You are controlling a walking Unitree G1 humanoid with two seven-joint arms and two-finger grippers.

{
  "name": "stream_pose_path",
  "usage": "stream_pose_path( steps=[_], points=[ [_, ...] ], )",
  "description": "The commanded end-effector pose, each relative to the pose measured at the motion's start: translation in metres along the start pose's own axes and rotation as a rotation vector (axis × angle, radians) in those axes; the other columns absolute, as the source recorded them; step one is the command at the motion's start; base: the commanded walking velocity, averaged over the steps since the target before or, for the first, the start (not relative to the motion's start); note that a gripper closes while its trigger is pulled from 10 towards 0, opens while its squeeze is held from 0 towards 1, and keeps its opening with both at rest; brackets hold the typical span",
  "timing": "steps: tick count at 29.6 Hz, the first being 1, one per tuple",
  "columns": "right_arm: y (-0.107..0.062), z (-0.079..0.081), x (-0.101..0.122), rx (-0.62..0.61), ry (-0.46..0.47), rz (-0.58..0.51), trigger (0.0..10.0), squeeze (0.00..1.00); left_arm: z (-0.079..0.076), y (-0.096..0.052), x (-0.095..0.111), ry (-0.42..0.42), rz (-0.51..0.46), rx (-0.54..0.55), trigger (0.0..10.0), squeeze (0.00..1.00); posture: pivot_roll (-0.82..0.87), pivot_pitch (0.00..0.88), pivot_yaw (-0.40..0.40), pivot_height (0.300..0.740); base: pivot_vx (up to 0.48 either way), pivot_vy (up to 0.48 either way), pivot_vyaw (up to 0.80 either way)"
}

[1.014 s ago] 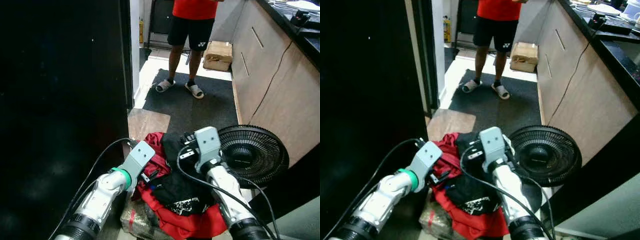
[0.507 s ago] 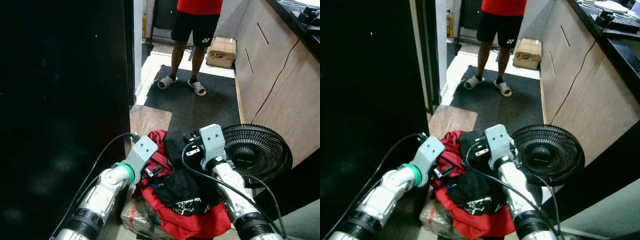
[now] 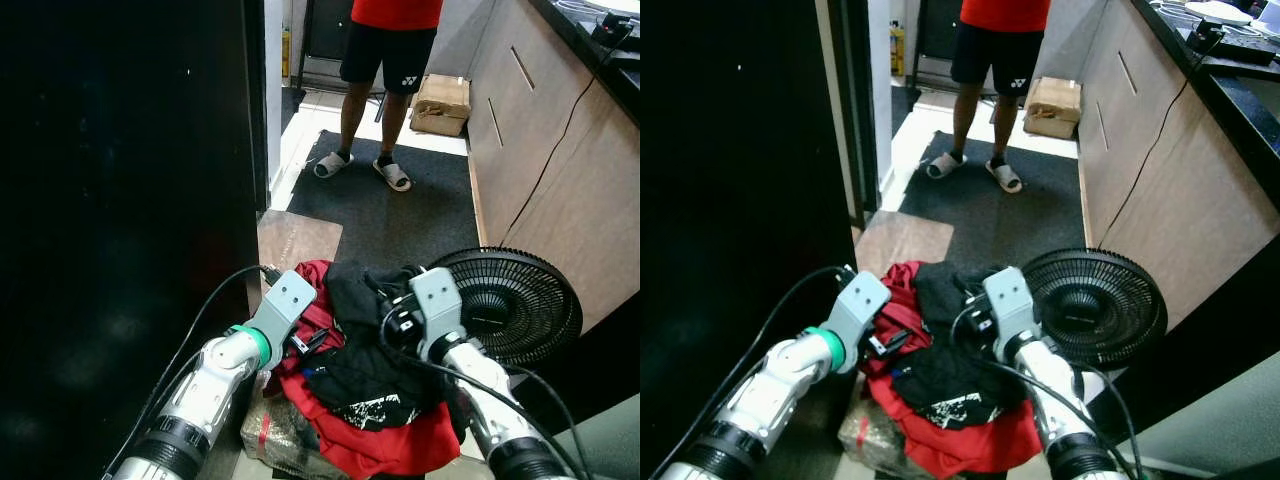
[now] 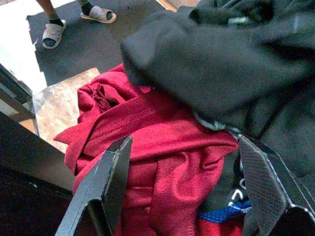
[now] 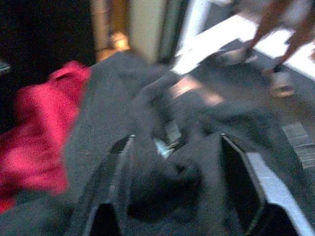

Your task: Clothes washing

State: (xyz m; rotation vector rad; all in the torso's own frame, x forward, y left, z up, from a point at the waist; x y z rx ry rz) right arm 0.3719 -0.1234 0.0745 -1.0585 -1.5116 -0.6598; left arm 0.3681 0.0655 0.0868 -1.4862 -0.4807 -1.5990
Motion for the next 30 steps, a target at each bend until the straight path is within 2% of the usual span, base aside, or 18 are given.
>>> stream_pose_path(
  steps=[1,2,3,8,10,11,16,17,18,19,20,21,24,28,30],
  points=[
    [-0.003,0.019,-0.023,0.095,0.012,0.096,10.0,1.00,-0.001,0.000,-0.004,-0.010,0.009,-0.001,10.0,0.00,0.08,0.069,-0.008,0.740,0.000,0.000,0.00],
    [-0.004,0.023,-0.029,0.113,-0.002,0.125,10.0,1.00,-0.001,0.000,-0.004,-0.012,0.009,0.003,10.0,0.00,0.08,0.069,-0.008,0.740,0.000,0.000,0.00],
    [-0.007,0.023,-0.040,0.107,-0.006,0.164,10.0,0.00,0.001,-0.001,-0.005,-0.016,0.010,0.014,10.0,0.00,0.09,0.071,-0.013,0.740,0.000,0.000,0.00],
    [-0.014,0.027,-0.058,0.121,0.013,0.229,10.0,0.00,0.004,-0.004,-0.008,-0.021,0.015,0.028,10.0,0.00,0.09,0.072,-0.017,0.740,0.000,0.000,0.00],
    [-0.015,0.032,-0.062,0.144,0.018,0.244,10.0,0.00,0.004,-0.005,-0.009,-0.021,0.017,0.029,10.0,0.00,0.09,0.072,-0.017,0.740,0.000,0.000,0.00],
    [-0.017,0.039,-0.066,0.174,0.016,0.257,10.0,0.00,0.004,-0.006,-0.011,-0.022,0.019,0.030,10.0,0.00,0.10,0.075,-0.019,0.740,0.000,0.000,0.00],
    [-0.018,0.044,-0.066,0.176,0.031,0.243,10.0,0.00,0.004,-0.007,-0.012,-0.024,0.022,0.033,10.0,0.00,0.10,0.078,-0.019,0.740,0.000,0.000,0.00],
    [-0.016,0.041,-0.061,0.151,0.034,0.214,2.9,0.00,0.004,-0.007,-0.011,-0.025,0.022,0.034,10.0,0.00,0.10,0.078,-0.018,0.740,0.000,0.000,0.00],
    [-0.012,0.029,-0.045,0.086,0.057,0.136,0.0,0.00,0.004,-0.006,-0.011,-0.026,0.020,0.033,10.0,0.00,0.09,0.078,-0.013,0.740,0.000,0.000,0.00],
    [-0.012,0.029,-0.045,0.086,0.057,0.136,0.0,0.00,0.004,-0.006,-0.011,-0.026,0.020,0.033,10.0,0.00,0.09,0.078,-0.013,0.740,0.000,0.000,0.00],
    [-0.011,0.009,-0.021,-0.006,0.089,0.016,0.0,0.00,0.002,-0.005,-0.010,-0.028,0.018,0.029,10.0,0.00,0.08,0.077,-0.009,0.740,0.000,0.000,0.00],
    [-0.011,0.009,-0.021,-0.006,0.089,0.016,0.0,0.00,0.002,-0.005,-0.010,-0.028,0.018,0.029,10.0,0.00,0.08,0.077,-0.009,0.740,0.000,0.000,0.00],
    [-0.013,-0.008,0.007,-0.076,0.123,-0.116,0.0,0.00,-0.001,-0.003,-0.009,-0.028,0.016,0.018,10.0,0.00,0.07,0.076,-0.002,0.740,0.000,0.000,0.00],
    [-0.015,-0.013,0.020,-0.092,0.143,-0.170,0.0,0.00,-0.002,-0.002,-0.008,-0.027,0.014,0.014,10.0,0.00,0.07,0.076,0.001,0.740,0.000,0.000,0.00],
    [-0.016,-0.017,0.039,-0.109,0.152,-0.243,0.0,0.00,-0.003,-0.001,-0.007,-0.024,0.013,0.009,10.0,0.00,0.06,0.075,0.006,0.740,0.000,0.000,0.00]
  ],
)
Point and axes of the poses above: a point about 5 cm out from each wrist's last joint towards the gripper, its own y axis pointing out of the wrist towards the gripper, its own x axis along the axis of the wrist's last joint, z = x × y, the point moved 5 cm from there along y, pointing out of the wrist towards the gripper, and after that the axes turned 2 degrees about -y, right-handed, at the moved point
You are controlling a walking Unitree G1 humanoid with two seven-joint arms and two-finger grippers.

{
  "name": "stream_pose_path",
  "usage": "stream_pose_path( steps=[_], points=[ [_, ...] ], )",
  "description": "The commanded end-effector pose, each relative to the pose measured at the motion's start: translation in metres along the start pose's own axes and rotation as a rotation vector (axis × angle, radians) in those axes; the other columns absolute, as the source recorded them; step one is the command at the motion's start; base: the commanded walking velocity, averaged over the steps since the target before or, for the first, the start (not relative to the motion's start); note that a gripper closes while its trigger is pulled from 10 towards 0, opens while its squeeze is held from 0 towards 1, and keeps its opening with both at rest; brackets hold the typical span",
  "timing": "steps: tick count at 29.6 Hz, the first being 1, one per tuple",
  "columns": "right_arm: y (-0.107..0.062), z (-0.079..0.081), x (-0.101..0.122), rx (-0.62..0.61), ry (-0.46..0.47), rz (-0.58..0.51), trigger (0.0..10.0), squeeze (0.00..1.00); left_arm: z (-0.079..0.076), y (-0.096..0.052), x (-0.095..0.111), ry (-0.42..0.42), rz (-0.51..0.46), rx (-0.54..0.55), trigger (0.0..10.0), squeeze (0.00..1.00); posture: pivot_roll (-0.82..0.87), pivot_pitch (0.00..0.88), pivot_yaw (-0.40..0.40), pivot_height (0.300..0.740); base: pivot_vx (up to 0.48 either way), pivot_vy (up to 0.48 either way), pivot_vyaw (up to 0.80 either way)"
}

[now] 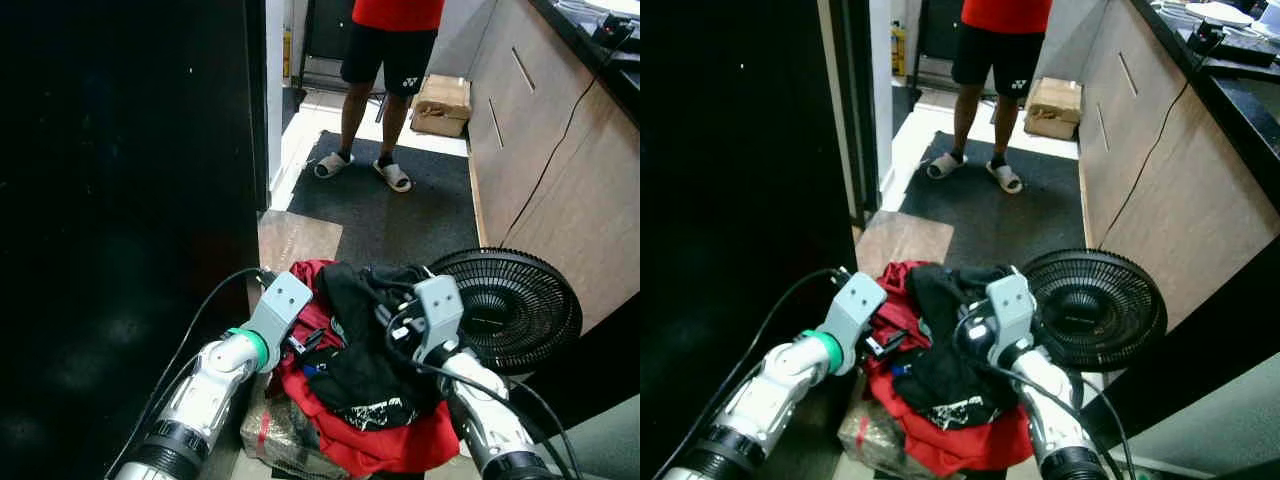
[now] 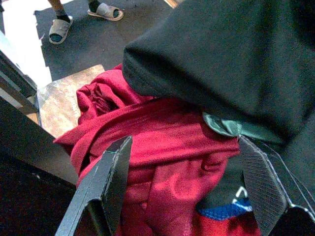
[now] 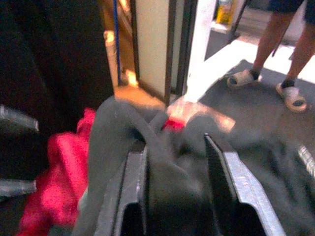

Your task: Clothes washing

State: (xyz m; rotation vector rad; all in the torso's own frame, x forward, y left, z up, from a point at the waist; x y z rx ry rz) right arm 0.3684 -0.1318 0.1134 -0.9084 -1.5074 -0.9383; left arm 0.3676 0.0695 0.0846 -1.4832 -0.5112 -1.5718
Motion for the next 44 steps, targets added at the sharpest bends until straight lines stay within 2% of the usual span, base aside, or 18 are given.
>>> stream_pose_path(
  steps=[1,8,9,11,12,16,17,18,19,20,21,27,41,43,44],
  points=[
    [-0.001,-0.003,0.013,-0.021,0.025,-0.055,0.0,0.00,-0.005,0.001,-0.004,-0.002,0.012,-0.020,10.0,0.00,0.06,0.075,0.006,0.740,0.000,0.000,0.00],
    [0.000,-0.004,0.021,-0.023,0.026,-0.080,0.0,0.00,-0.005,0.002,-0.004,-0.002,0.013,-0.021,10.0,0.00,0.06,0.075,0.007,0.740,0.000,0.000,0.00],
    [0.004,-0.004,0.034,-0.021,0.026,-0.120,0.0,0.00,-0.005,0.002,-0.004,-0.002,0.013,-0.022,10.0,0.00,0.06,0.074,0.009,0.740,0.000,0.000,0.00],
    [0.004,-0.004,0.034,-0.021,0.026,-0.120,0.0,0.00,-0.005,0.002,-0.004,-0.002,0.013,-0.022,10.0,0.00,0.06,0.074,0.009,0.740,0.000,0.000,0.00],
    [0.009,-0.003,0.045,-0.011,0.029,-0.149,0.0,0.00,-0.006,0.002,-0.003,-0.002,0.013,-0.023,10.0,0.00,0.06,0.074,0.008,0.740,0.000,0.000,0.00],
    [0.011,-0.001,0.045,0.003,0.018,-0.136,0.0,0.00,-0.006,0.002,-0.003,-0.002,0.012,-0.022,10.0,0.00,0.06,0.075,0.005,0.740,0.000,0.000,0.00],
    [0.012,0.001,0.036,0.011,-0.021,-0.090,10.0,0.00,-0.006,0.002,-0.003,-0.003,0.011,-0.020,10.0,0.00,0.06,0.076,0.000,0.740,0.000,0.000,0.00],
    [0.012,0.001,0.036,0.011,-0.021,-0.090,10.0,0.00,-0.006,0.002,-0.003,-0.003,0.011,-0.020,10.0,0.00,0.06,0.076,0.000,0.740,0.000,0.000,0.00],
    [0.008,0.001,0.020,0.006,-0.055,-0.025,10.0,0.00,-0.005,0.002,-0.003,-0.005,0.012,-0.016,10.0,0.00,0.07,0.079,-0.005,0.740,0.000,0.000,0.00],
    [0.008,0.001,0.020,0.006,-0.055,-0.025,10.0,0.00,-0.005,0.002,-0.003,-0.005,0.012,-0.016,10.0,0.00,0.07,0.079,-0.005,0.740,0.000,0.000,0.00],
    [0.004,0.000,0.006,0.003,-0.075,0.034,10.0,1.00,-0.005,0.001,-0.004,-0.006,0.013,-0.013,10.0,0.00,0.07,0.080,-0.006,0.740,0.000,0.000,0.00],
    [-0.005,0.006,-0.008,0.065,-0.077,0.101,10.0,1.00,-0.005,-0.001,-0.006,-0.006,0.017,-0.011,10.0,0.00,0.07,0.081,-0.006,0.740,0.000,0.000,0.00],
    [-0.015,0.010,-0.004,0.138,-0.063,0.110,10.0,1.00,-0.008,0.001,-0.005,-0.006,0.015,-0.018,10.0,0.00,0.06,0.083,-0.005,0.740,0.000,0.000,0.00],
    [-0.017,0.012,-0.007,0.158,-0.054,0.126,10.0,1.00,-0.008,0.001,-0.006,-0.007,0.016,-0.019,10.0,0.00,0.06,0.083,-0.005,0.740,0.000,0.000,0.00],
    [-0.021,0.018,-0.016,0.195,-0.043,0.165,10.0,1.00,-0.009,0.001,-0.006,-0.006,0.016,-0.020,10.0,0.00,0.06,0.081,-0.006,0.740,0.000,0.000,0.00]
  ],
)
Point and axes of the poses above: a point about 5 cm out from each wrist's last joint towards the gripper, its own y axis pointing out of the wrist towards the gripper, its own x axis along the axis of the wrist's last joint, z = x × y, the point moved 5 cm from there along y, pointing out of the wrist towards the gripper, and after that the axes turned 2 degrees about -y, right-handed, at the moved point
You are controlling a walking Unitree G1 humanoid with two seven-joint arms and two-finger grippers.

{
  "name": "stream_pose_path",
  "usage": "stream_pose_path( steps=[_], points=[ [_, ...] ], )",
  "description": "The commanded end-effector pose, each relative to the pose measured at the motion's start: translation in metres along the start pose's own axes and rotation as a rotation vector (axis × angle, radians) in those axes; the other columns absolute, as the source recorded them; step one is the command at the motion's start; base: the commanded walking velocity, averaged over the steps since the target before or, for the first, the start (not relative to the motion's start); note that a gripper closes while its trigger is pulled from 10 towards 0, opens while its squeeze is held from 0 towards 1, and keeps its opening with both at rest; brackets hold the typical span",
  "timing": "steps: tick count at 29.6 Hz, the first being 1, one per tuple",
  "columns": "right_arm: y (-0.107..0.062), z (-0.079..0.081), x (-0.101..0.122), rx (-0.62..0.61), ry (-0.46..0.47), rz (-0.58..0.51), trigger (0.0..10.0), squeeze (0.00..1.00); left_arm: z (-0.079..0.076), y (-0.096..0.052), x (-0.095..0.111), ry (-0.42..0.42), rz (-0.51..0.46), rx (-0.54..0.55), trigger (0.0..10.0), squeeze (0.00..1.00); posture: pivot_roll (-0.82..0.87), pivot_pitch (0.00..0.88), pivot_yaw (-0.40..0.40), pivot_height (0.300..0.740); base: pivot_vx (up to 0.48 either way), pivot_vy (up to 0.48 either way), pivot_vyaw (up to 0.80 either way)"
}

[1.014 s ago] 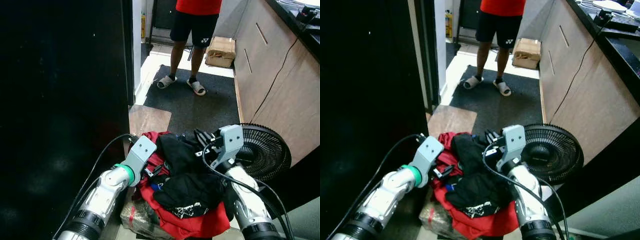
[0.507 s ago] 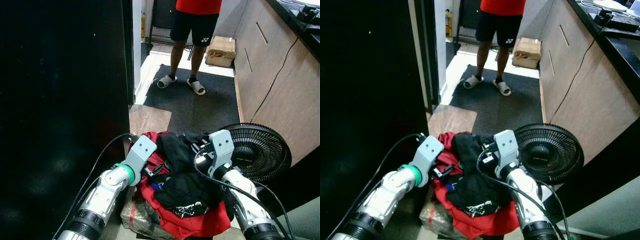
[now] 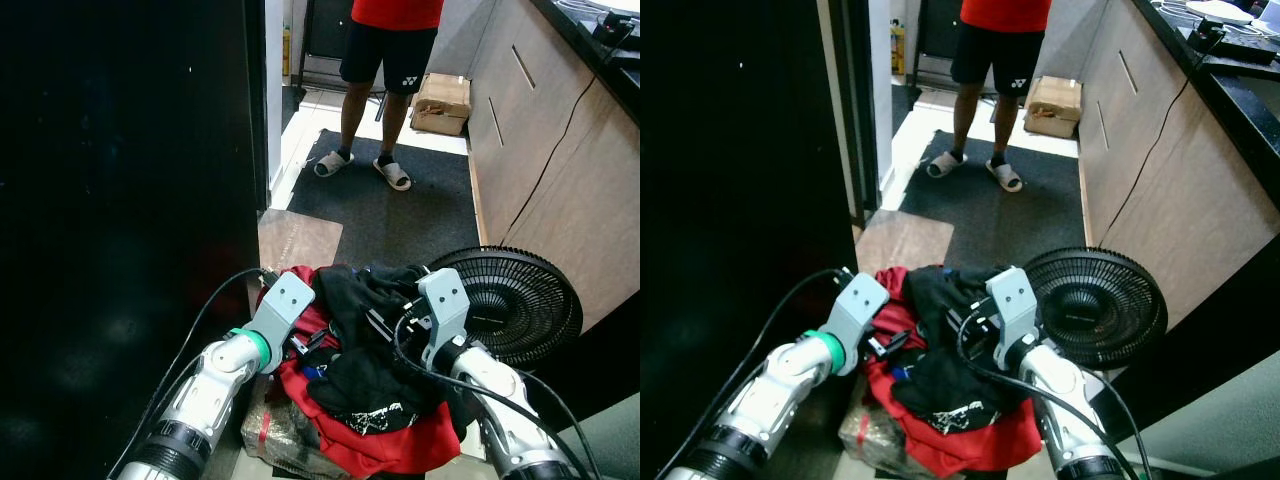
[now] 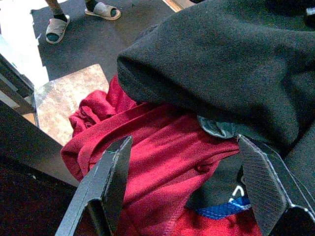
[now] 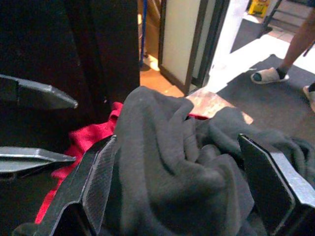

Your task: Clothes washing

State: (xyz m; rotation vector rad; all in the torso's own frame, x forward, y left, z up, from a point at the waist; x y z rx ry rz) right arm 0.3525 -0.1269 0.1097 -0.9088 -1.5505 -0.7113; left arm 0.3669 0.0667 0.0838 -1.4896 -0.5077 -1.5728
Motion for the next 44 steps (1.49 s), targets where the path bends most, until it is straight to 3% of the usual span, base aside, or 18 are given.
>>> stream_pose_path(
  steps=[1,3,4,6,7,10,11,12,13,14,15,17,18,21,34,35,40,44],
  points=[
    [-0.005,0.009,-0.014,0.046,0.027,0.055,10.0,1.00,-0.006,0.000,-0.006,-0.004,0.016,-0.014,10.0,0.00,0.06,0.081,-0.006,0.740,0.000,0.000,0.00],
    [-0.005,0.009,-0.014,0.046,0.027,0.055,10.0,1.00,-0.006,0.000,-0.006,-0.004,0.016,-0.014,10.0,0.00,0.06,0.081,-0.006,0.740,0.000,0.000,0.00],
    [-0.008,0.019,-0.031,0.083,0.057,0.117,10.0,0.55,-0.006,0.000,-0.006,-0.004,0.015,-0.015,10.0,0.00,0.06,0.079,-0.010,0.740,0.000,0.000,0.00],
    [-0.008,0.019,-0.031,0.083,0.057,0.117,10.0,0.55,-0.006,0.000,-0.006,-0.004,0.015,-0.015,10.0,0.00,0.06,0.079,-0.010,0.740,0.000,0.000,0.00],
    [-0.011,0.023,-0.050,0.078,0.082,0.184,10.0,0.00,-0.006,0.000,-0.005,-0.005,0.014,-0.013,10.0,0.00,0.07,0.077,-0.012,0.740,0.000,0.000,0.00],
    [-0.014,0.023,-0.071,0.044,0.127,0.256,10.0,0.00,-0.004,0.000,-0.005,-0.004,0.014,-0.008,10.0,0.00,0.07,0.076,-0.012,0.740,0.000,0.000,0.00],
    [-0.014,0.023,-0.074,0.034,0.134,0.267,7.6,0.00,-0.004,-0.001,-0.006,-0.004,0.015,-0.006,10.0,0.00,0.07,0.076,-0.012,0.740,0.000,0.000,0.00],
    [-0.014,0.023,-0.074,0.034,0.134,0.267,7.6,0.00,-0.004,-0.001,-0.006,-0.004,0.015,-0.006,10.0,0.00,0.07,0.076,-0.012,0.740,0.000,0.000,0.00],
    [-0.014,0.023,-0.075,0.035,0.138,0.270,4.9,0.00,-0.003,-0.001,-0.006,-0.003,0.016,-0.005,10.0,0.00,0.08,0.074,-0.012,0.740,0.000,0.000,0.00],
    [-0.014,0.024,-0.076,0.037,0.140,0.273,4.2,0.00,-0.003,-0.001,-0.006,-0.003,0.017,-0.004,10.0,0.00,0.08,0.074,-0.012,0.740,0.000,0.000,0.00],
    [-0.014,0.025,-0.077,0.041,0.139,0.278,1.9,0.00,-0.003,-0.001,-0.006,-0.003,0.017,-0.004,10.0,0.00,0.08,0.073,-0.012,0.740,0.000,0.000,0.00],
    [-0.013,0.026,-0.077,0.043,0.139,0.282,1.9,0.00,-0.003,-0.001,-0.006,-0.002,0.017,-0.003,10.0,0.00,0.08,0.073,-0.012,0.740,0.000,0.000,0.00],
    [-0.013,0.026,-0.077,0.042,0.144,0.277,0.0,0.00,-0.003,-0.001,-0.006,-0.003,0.016,-0.003,10.0,0.00,0.08,0.073,-0.012,0.740,0.000,0.000,0.00],
    [-0.012,0.026,-0.074,0.042,0.144,0.265,0.0,0.00,-0.003,-0.001,-0.006,-0.003,0.015,-0.002,10.0,0.00,0.08,0.073,-0.012,0.740,0.000,0.000,0.00],
    [0.000,0.010,-0.014,-0.006,0.154,0.002,0.0,0.00,-0.003,-0.001,-0.006,-0.003,0.017,-0.002,10.0,0.00,0.07,0.079,-0.006,0.740,0.000,0.000,0.00],
    [0.001,0.008,0.000,-0.005,0.155,-0.054,0.0,0.00,-0.004,-0.001,-0.006,-0.003,0.017,-0.004,10.0,0.00,0.07,0.080,-0.005,0.740,0.000,0.000,0.00],
    [0.003,0.016,0.035,0.061,0.171,-0.172,0.0,0.00,-0.006,0.000,-0.006,-0.003,0.016,-0.009,10.0,0.00,0.06,0.081,-0.005,0.740,0.000,0.000,0.00],
    [0.004,0.018,0.037,0.075,0.173,-0.174,0.0,0.00,-0.005,0.001,-0.006,-0.003,0.016,-0.008,10.0,0.00,0.06,0.081,-0.005,0.740,0.000,0.000,0.00]
  ],
)
Point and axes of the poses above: a point about 5 cm out from each wrist's last joint towards the gripper, its own y axis pointing out of the wrist towards the gripper, its own x axis along the axis of the wrist's last joint, z = x × y, the point moved 5 cm from there along y, pointing out of the wrist towards the gripper, and after that the axes turned 2 degrees about -y, right-handed, at the moved point
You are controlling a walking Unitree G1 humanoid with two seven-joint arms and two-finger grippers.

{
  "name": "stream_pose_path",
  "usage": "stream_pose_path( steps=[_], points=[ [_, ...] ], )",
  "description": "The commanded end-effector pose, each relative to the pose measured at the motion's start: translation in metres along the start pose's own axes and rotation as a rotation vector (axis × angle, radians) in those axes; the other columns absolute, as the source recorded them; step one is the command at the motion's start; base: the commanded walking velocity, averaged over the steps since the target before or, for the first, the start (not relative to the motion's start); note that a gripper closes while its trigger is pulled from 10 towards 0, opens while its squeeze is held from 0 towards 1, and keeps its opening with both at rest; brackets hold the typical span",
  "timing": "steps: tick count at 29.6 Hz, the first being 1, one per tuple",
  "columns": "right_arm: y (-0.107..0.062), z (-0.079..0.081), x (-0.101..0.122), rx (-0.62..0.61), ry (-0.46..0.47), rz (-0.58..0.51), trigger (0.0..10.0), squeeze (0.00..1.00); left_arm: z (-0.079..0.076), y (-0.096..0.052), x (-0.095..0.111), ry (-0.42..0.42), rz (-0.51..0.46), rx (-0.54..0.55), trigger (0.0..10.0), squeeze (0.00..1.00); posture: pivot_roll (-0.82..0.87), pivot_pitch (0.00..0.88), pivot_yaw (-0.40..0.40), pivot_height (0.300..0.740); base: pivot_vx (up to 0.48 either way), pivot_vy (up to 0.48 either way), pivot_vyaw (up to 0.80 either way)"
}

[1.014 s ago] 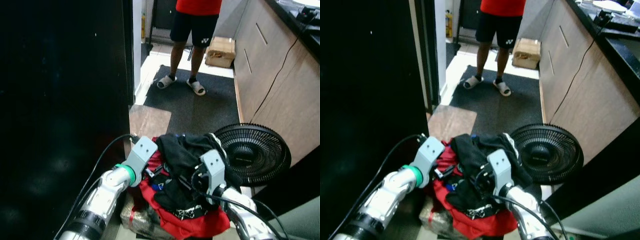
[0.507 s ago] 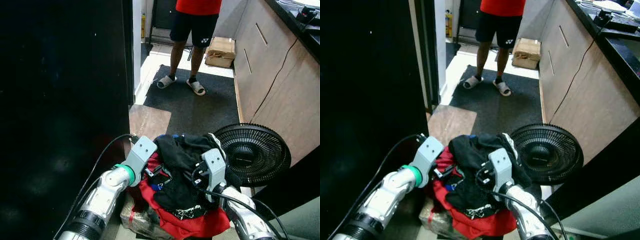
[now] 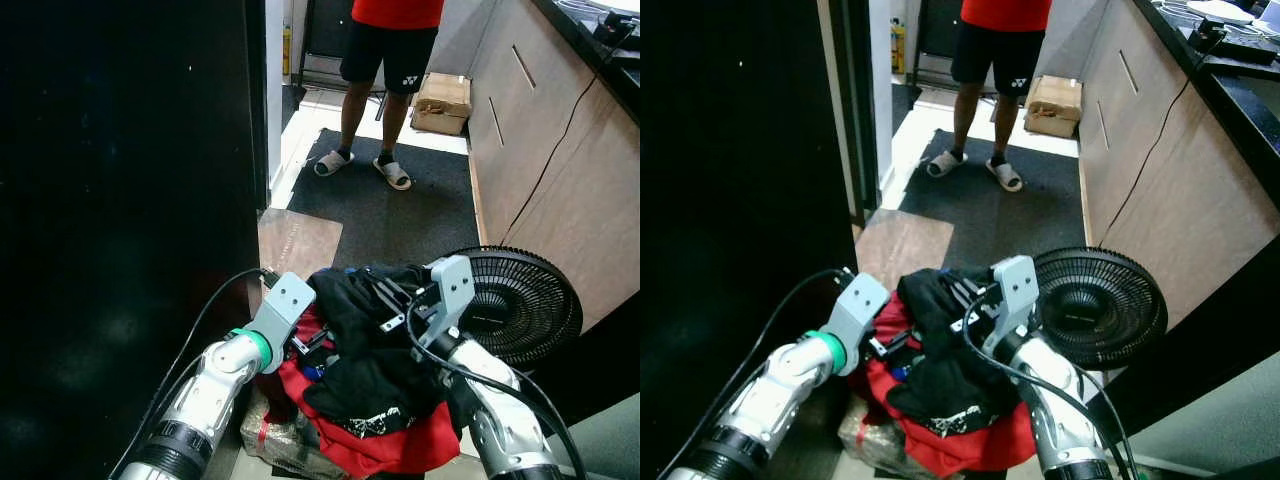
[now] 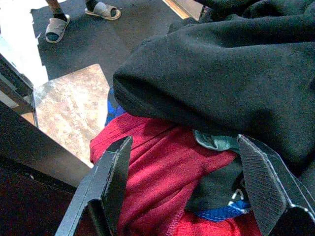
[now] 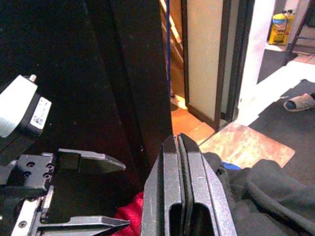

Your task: Clothes washing

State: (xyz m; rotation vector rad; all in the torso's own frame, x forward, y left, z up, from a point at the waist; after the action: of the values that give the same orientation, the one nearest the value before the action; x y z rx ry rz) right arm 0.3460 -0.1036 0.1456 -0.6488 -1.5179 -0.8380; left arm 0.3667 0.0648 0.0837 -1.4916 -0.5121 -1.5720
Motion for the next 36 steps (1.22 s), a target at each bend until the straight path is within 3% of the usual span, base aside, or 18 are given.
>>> stream_pose_path(
  steps=[1,5,6,8,9,24,31,32,36],
  points=[
    [-0.002,0.001,-0.003,0.006,0.013,0.011,0.0,0.00,-0.004,0.000,-0.006,0.000,0.018,-0.009,10.0,0.00,0.06,0.081,-0.005,0.740,0.000,0.000,0.00],
    [-0.006,-0.005,-0.027,-0.033,-0.010,0.115,0.0,0.00,-0.003,-0.001,-0.007,-0.002,0.020,-0.006,10.0,0.00,0.07,0.083,-0.008,0.740,0.000,0.000,0.00],
    [-0.008,-0.008,-0.036,-0.051,-0.034,0.159,10.0,0.00,-0.003,-0.001,-0.007,-0.002,0.021,-0.004,10.0,0.00,0.07,0.083,-0.008,0.740,0.000,0.000,0.00],
    [-0.010,-0.010,-0.042,-0.062,-0.051,0.185,10.0,0.00,-0.002,-0.002,-0.008,-0.003,0.022,-0.003,10.0,0.00,0.07,0.083,-0.008,0.740,0.000,0.000,0.00],
    [-0.012,-0.013,-0.044,-0.077,-0.065,0.200,10.0,1.00,-0.002,-0.002,-0.008,-0.002,0.022,-0.002,10.0,0.00,0.07,0.087,-0.012,0.740,0.000,0.000,0.00],
    [-0.025,-0.030,-0.044,-0.113,-0.053,0.234,10.0,1.00,-0.005,0.000,-0.007,0.001,0.021,-0.011,10.0,0.00,0.06,0.085,-0.006,0.740,0.000,0.000,0.00],
    [-0.029,-0.022,-0.068,-0.063,-0.015,0.329,10.0,1.00,-0.005,0.000,-0.007,0.002,0.022,-0.012,10.0,0.00,0.06,0.086,-0.006,0.740,0.000,0.000,0.00],
    [-0.031,-0.015,-0.080,-0.030,-0.012,0.376,10.0,0.00,-0.005,0.000,-0.008,0.003,0.023,-0.011,10.0,0.00,0.06,0.086,-0.006,0.740,0.000,0.000,0.00],
    [-0.038,-0.005,-0.097,0.007,-0.017,0.442,10.0,0.00,-0.004,-0.001,-0.008,0.002,0.023,-0.007,10.0,0.00,0.07,0.087,-0.011,0.740,0.000,0.000,0.00]
  ],
)
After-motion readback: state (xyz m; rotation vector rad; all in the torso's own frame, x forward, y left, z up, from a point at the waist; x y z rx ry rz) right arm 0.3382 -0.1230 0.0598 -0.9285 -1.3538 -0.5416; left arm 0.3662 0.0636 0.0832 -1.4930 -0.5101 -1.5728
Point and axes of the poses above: a point about 5 cm out from each wrist's last joint towards the gripper, its own y axis pointing out of the wrist towards the gripper, its own x axis along the axis of the wrist's last joint, z = x × y, the point moved 5 cm from there along y, pointing out of the wrist towards the gripper, and after that the axes turned 2 degrees about -y, right-handed, at the moved point
